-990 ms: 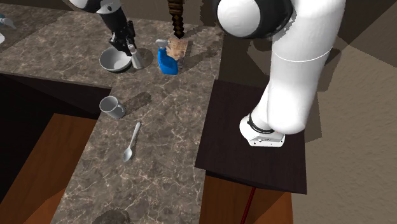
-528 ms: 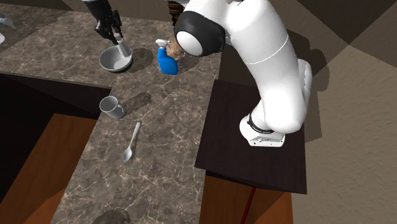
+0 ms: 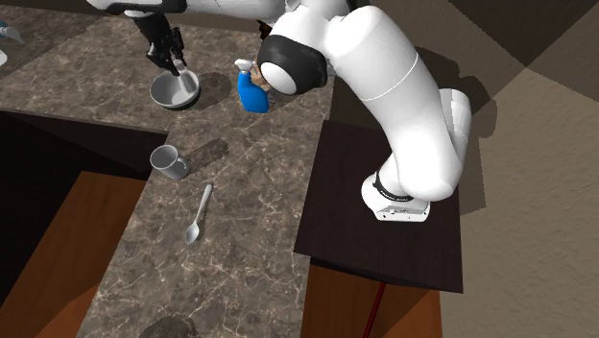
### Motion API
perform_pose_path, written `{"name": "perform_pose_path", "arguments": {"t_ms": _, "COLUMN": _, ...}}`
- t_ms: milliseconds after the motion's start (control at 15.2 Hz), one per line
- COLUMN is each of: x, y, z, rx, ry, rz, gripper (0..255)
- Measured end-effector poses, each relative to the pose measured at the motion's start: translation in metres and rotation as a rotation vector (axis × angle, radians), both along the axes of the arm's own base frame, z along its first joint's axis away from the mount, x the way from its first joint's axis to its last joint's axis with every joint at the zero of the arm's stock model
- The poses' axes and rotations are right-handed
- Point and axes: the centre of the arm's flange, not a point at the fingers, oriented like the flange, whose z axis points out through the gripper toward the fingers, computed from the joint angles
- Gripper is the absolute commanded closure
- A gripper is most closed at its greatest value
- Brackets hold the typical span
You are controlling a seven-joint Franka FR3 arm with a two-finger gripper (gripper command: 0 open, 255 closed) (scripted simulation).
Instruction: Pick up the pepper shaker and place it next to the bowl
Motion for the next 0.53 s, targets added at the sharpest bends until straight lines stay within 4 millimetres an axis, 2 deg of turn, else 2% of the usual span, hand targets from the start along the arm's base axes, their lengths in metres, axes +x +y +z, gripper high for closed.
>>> {"name": "perform_pose_path", "arguments": {"t_ms": 528, "x": -0.001, "y": -0.001, "z": -0.041, "rx": 0.000, "ry": 0.000, "rz": 0.000, "gripper": 255}}
